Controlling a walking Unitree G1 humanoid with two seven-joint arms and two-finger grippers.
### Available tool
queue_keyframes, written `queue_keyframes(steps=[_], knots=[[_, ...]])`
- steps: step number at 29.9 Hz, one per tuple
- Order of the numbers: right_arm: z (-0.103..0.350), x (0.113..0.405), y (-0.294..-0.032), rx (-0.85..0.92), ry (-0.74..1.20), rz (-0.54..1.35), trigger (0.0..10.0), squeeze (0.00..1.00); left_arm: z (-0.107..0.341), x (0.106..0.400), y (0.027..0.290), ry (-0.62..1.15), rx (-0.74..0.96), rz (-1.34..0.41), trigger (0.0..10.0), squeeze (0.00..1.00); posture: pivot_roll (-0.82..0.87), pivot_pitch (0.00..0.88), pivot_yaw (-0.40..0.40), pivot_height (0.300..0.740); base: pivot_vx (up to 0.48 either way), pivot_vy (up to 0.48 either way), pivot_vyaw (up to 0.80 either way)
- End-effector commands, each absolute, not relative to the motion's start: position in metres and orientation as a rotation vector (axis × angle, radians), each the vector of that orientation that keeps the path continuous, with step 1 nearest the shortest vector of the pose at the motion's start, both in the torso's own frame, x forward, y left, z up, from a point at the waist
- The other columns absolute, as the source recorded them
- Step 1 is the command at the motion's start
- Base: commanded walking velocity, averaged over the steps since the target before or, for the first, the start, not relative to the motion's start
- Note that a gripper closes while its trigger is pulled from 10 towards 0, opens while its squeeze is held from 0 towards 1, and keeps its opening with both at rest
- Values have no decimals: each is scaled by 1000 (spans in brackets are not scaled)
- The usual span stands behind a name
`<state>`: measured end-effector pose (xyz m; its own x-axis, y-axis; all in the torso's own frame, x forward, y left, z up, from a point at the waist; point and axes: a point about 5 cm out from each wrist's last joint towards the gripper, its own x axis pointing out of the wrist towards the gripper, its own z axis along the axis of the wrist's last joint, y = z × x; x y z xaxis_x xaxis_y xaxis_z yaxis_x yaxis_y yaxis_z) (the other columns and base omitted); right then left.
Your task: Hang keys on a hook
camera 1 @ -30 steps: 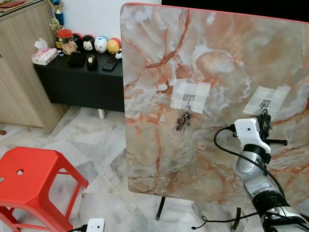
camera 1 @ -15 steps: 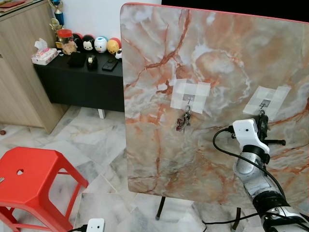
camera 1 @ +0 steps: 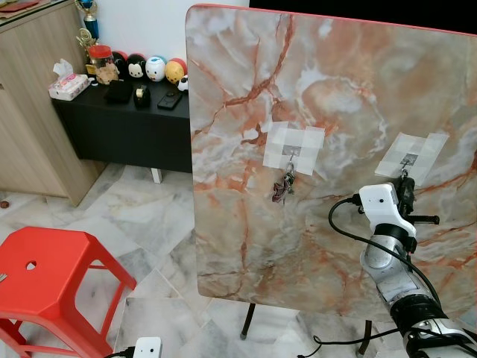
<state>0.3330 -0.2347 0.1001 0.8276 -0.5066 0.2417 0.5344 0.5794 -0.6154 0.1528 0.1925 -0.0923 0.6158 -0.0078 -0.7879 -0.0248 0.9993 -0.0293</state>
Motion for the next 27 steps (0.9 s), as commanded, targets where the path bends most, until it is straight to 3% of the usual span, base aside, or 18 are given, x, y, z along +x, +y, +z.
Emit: queue_keyframes(steps=[1, 12, 21, 22, 23, 24, 27], knots=[[104, 334, -240, -725, -43, -620, 10000, 1000, -97, 144, 189, 948, -61, 8, 10000, 0, 60, 0, -108, 740, 0, 0, 0], [102, 332, -238, -702, -55, -617, 10000, 1000, -97, 144, 187, 950, -61, 4, 10000, 0, 61, 0, -108, 740, 0, 0, 0], [96, 320, -216, -550, -149, -446, 10000, 996, -98, 142, 187, 951, -62, 3, 10000, 0, 58, 0, -111, 740, 0, 0, 0], [92, 315, -214, -512, -150, -424, 10000, 863, -98, 142, 187, 952, -62, 2, 10000, 0, 60, 0, -112, 740, 0, 0, 0], [91, 314, -213, -493, -148, -414, 10000, 863, -98, 142, 187, 952, -62, 2, 10000, 0, 60, 0, -112, 740, 0, 0, 0], [87, 310, -211, -487, -145, -394, 10000, 0, -98, 142, 187, 952, -63, 1, 10000, 0, 58, 0, -112, 740, 0, 0, 0], [70, 298, -205, -437, -92, -324, 10000, 0, -98, 142, 187, 952, -62, 0, 10000, 0, 58, 0, -114, 740, 0, 0, 0]])
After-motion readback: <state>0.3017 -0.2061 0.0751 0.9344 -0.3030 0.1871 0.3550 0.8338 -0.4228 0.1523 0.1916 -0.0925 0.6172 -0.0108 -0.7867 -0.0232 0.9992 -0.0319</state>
